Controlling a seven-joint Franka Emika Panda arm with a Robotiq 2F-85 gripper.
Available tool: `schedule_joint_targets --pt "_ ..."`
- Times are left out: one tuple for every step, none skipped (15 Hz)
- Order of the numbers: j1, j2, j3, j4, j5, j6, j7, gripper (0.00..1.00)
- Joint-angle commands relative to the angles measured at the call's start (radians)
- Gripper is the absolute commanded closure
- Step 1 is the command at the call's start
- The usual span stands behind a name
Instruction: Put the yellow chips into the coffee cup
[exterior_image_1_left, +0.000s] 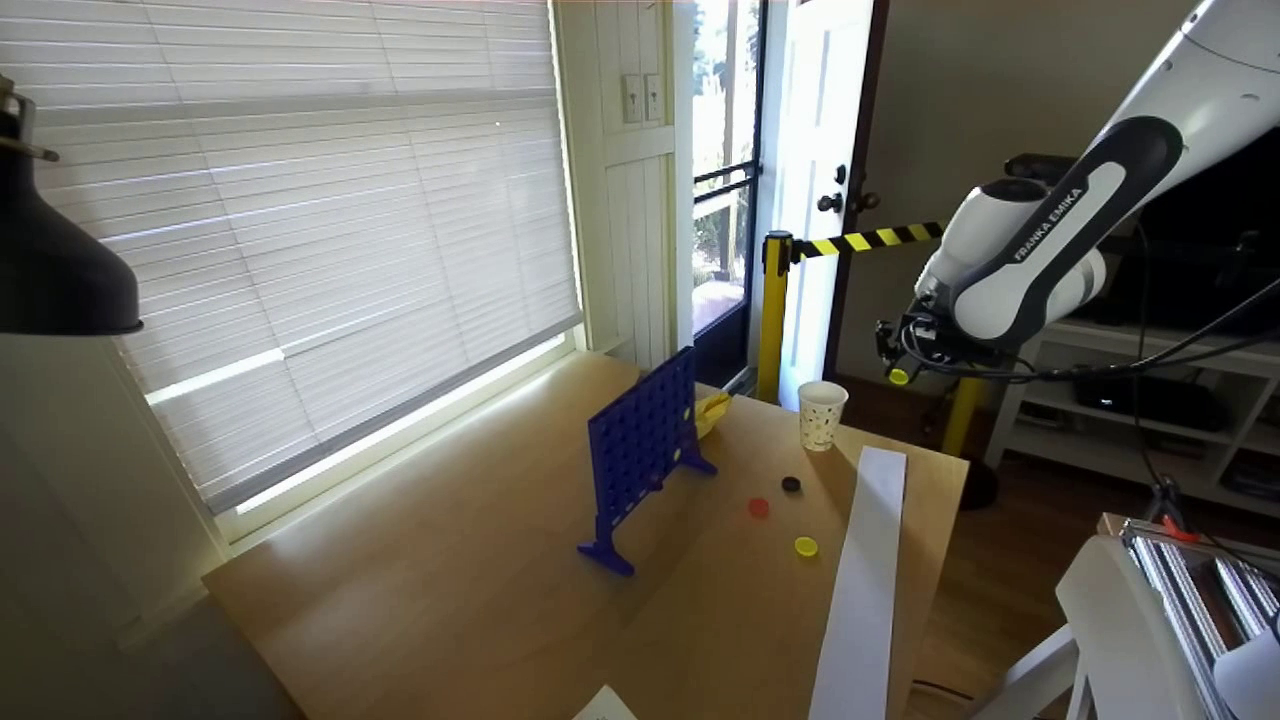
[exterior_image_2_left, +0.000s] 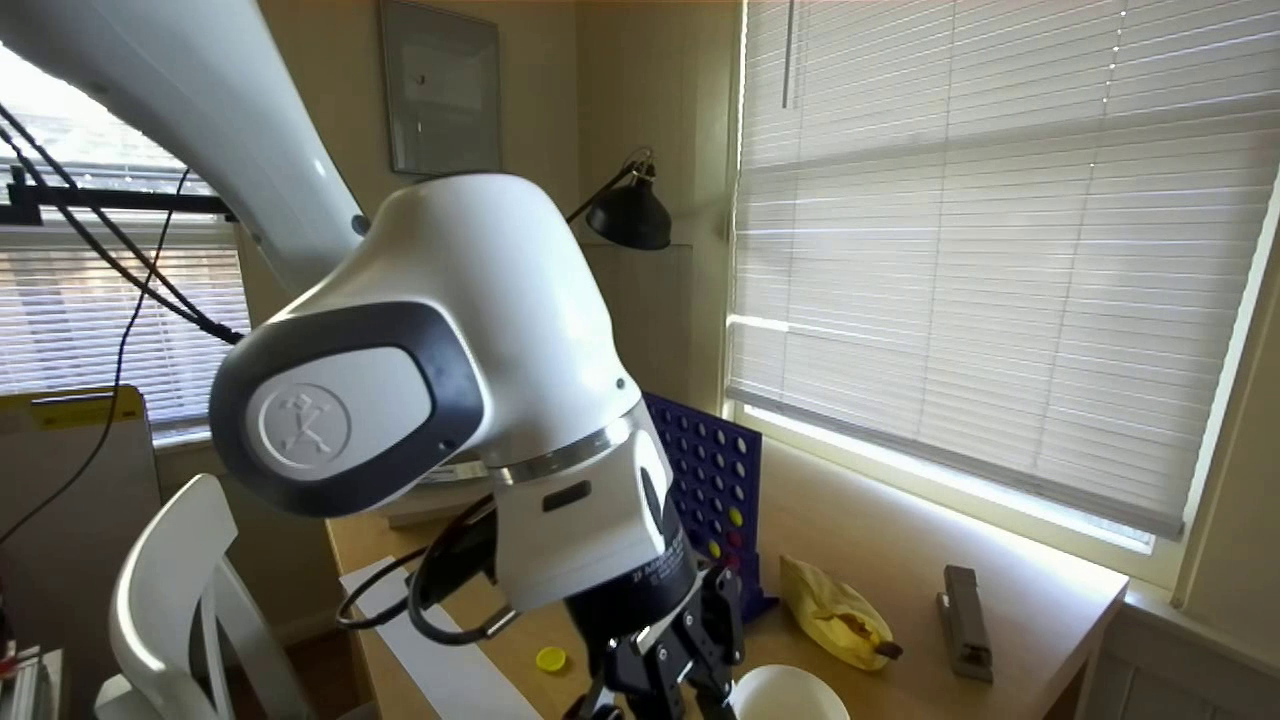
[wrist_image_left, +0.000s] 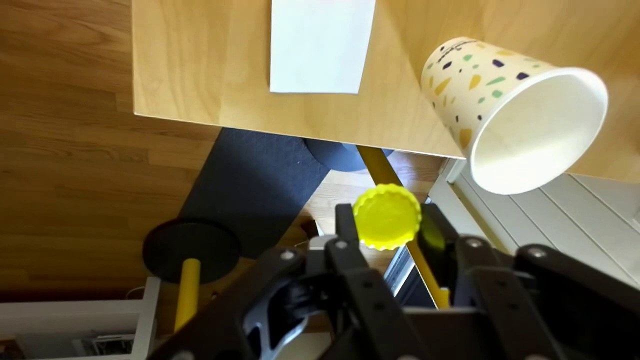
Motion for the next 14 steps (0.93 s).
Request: schedule_joint_targets --pt "0.0 0.0 0.001 -0.001 0.0 0.0 0.0 0.89" --pt "-0.008 -0.017 0.019 -0.001 0.006 0.002 -0.026 0.89" --pt "-0.008 -0.02 0.026 0.002 0.001 0.017 -0.041 0.89" --pt "0.001 0.0 0.02 0.016 -0.011 0.045 -0.038 0.89" --pt "-0.003 -0.011 0.034 0.016 -0.01 0.056 -0.059 0.89" --pt "-0.001 0.004 0.038 0.025 -0.011 0.077 -0.065 0.89" --pt "-0.007 0.0 0.054 0.026 -0.003 0.089 -0.08 0.89" --pt "-0.01 0.009 0.061 0.034 0.001 0.103 -0.083 0.89" --pt "-0.022 0.003 0.087 0.033 0.013 0.111 -0.099 0.89" --pt "-0.028 0.023 0.103 0.045 0.019 0.134 -0.098 0.89" --pt "-0.036 0.028 0.119 0.054 0.015 0.135 -0.105 0.89" --pt "-0.045 0.045 0.135 0.069 0.014 0.139 -0.106 0.89" --pt "-0.052 0.063 0.148 0.085 0.016 0.139 -0.103 0.89" --pt "-0.068 0.08 0.17 0.099 0.022 0.139 -0.102 0.89"
